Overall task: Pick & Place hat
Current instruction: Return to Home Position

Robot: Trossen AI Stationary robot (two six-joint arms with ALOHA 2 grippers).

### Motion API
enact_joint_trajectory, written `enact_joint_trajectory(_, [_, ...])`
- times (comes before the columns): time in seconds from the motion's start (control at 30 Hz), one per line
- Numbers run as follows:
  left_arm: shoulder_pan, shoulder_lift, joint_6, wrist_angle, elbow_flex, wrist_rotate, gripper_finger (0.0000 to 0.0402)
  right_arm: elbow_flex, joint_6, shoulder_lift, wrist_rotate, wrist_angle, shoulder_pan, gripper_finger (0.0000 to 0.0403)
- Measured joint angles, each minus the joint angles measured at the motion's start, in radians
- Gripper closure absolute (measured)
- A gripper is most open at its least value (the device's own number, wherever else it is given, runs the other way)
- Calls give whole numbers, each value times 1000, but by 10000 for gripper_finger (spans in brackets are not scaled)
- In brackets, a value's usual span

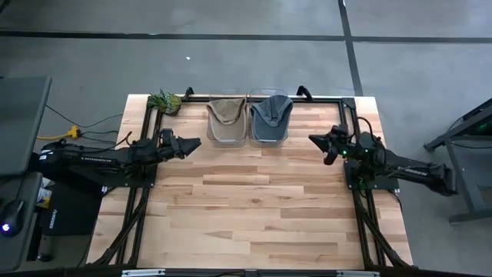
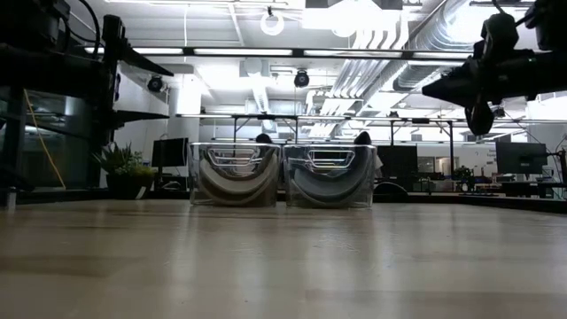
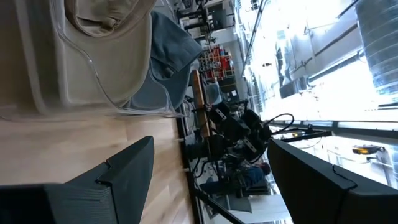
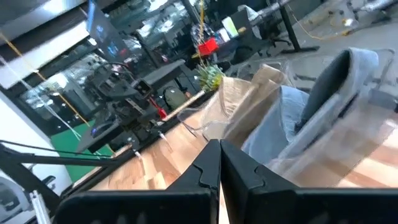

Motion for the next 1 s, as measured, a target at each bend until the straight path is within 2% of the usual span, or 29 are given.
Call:
enact_joint_trajectory(0.2, [0, 0, 11, -1, 7, -6, 110, -2, -44, -102, -5, -39, 0, 403])
enact_joint_trajectory(0.33, [0, 1, 139, -2, 29, -30, 110, -2, -54, -192, -6, -135, 0, 403])
enact_joint_trajectory(0.5, [0, 0, 274, 55, 45, -63, 110, 5, -78, -198, -38, -158, 0, 403])
enact_joint_trajectory(0.67, [0, 0, 487, 101, 46, -2, 110, 7, -107, -198, -51, -159, 0, 403])
enact_joint_trajectory(0.8, [0, 0, 501, 104, 46, -8, 110, 7, -152, -196, -50, -163, 0, 403])
enact_joint_trajectory(1.0, [0, 0, 524, 35, 48, 103, 110, 7, -229, -196, -46, -162, 0, 402])
